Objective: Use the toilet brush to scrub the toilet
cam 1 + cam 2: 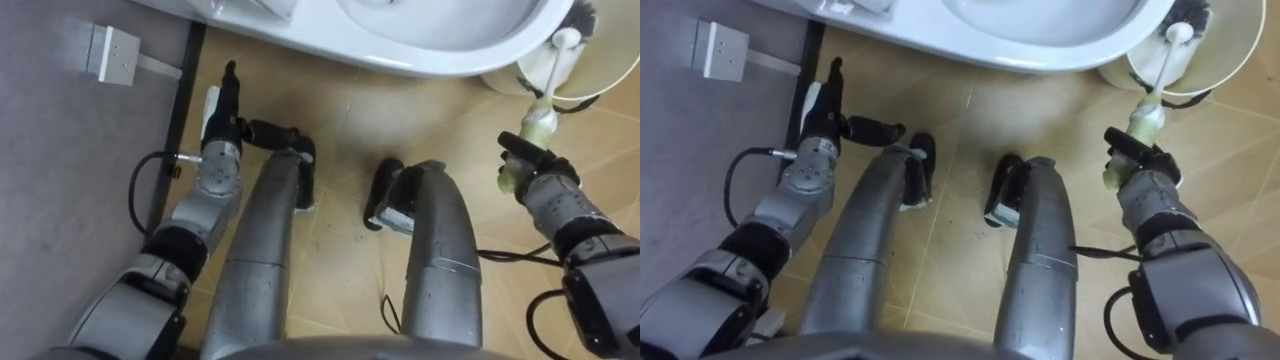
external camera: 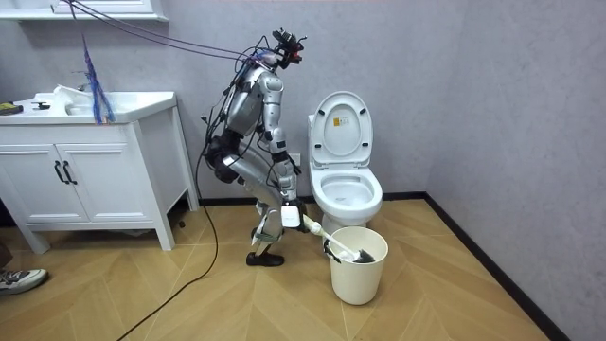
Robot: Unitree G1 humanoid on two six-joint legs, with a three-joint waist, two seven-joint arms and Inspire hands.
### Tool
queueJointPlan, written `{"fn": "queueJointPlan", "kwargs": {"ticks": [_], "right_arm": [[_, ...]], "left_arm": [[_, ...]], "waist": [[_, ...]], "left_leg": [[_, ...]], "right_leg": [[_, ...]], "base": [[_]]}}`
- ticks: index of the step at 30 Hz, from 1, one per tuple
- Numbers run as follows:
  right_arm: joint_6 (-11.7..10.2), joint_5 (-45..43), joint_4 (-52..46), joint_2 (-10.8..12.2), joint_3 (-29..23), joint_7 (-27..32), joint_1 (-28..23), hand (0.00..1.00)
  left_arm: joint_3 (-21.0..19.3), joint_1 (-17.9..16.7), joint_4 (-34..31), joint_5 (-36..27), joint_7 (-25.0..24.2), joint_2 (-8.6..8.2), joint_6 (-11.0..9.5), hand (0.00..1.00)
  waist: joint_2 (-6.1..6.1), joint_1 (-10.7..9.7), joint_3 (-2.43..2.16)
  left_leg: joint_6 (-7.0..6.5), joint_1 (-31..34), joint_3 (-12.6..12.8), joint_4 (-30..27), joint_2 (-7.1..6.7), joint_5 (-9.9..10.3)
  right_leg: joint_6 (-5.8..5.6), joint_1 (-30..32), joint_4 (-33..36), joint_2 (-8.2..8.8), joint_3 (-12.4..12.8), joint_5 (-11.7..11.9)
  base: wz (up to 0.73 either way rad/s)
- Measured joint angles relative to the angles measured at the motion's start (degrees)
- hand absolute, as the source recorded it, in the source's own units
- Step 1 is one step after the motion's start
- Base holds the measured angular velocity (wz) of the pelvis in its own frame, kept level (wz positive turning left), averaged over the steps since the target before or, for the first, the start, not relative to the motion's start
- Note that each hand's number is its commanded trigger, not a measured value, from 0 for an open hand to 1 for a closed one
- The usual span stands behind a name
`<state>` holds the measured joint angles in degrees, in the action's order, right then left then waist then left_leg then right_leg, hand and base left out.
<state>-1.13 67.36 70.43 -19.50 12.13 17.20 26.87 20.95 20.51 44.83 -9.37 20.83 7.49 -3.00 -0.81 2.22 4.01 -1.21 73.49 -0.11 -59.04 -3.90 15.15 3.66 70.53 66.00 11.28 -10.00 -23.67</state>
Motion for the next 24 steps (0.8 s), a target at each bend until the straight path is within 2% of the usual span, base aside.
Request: {"fn": "queueJointPlan", "kwargs": {"ticks": [10,15,19,24], "right_arm": [[1.2,2.4,3.2,1.3,0.1,-1.3,-0.8,1.00],[1.3,3.0,4.2,1.6,0.1,-2.0,-2.8,1.00],[1.4,3.0,5.9,1.8,0.0,-3.2,-3.8,1.00],[1.3,3.1,6.2,1.9,-3.7,-3.8,-6.7,1.00]], "left_arm": [[0.6,-1.2,2.2,0.0,-0.1,-0.11,0.0,0.00],[0.7,-3.5,3.1,-0.1,-0.1,0.21,0.1,0.00],[0.5,-5.5,2.4,0.0,-0.1,1.15,0.1,0.00],[-0.6,-8.6,2.4,0.7,0.0,2.06,-0.1,0.00]], "waist": [[-0.01,-0.1,-0.01],[0.09,-0.1,-0.12],[0.69,0.1,-0.51],[0.70,-0.1,-0.74]], "left_leg": [[0.01,-4.2,0.0,1.3,0.28,0.0],[0.04,-9.2,-0.3,4.0,0.50,0.0],[-0.11,-14.6,-0.4,8.7,1.47,-0.9],[-0.39,-22.9,-0.2,14.5,1.37,-1.5]], "right_leg": [[-0.04,-4.1,-1.5,-0.34,-0.1,0.1],[-0.39,-9.4,-4.8,-0.85,-0.6,0.6],[-0.85,-15.1,-10.9,-2.40,-1.1,2.5],[-1.49,-23.5,-16.9,-2.65,-1.5,3.6]], "base": [[-0.01],[-0.02],[-0.12],[-0.01]]}}
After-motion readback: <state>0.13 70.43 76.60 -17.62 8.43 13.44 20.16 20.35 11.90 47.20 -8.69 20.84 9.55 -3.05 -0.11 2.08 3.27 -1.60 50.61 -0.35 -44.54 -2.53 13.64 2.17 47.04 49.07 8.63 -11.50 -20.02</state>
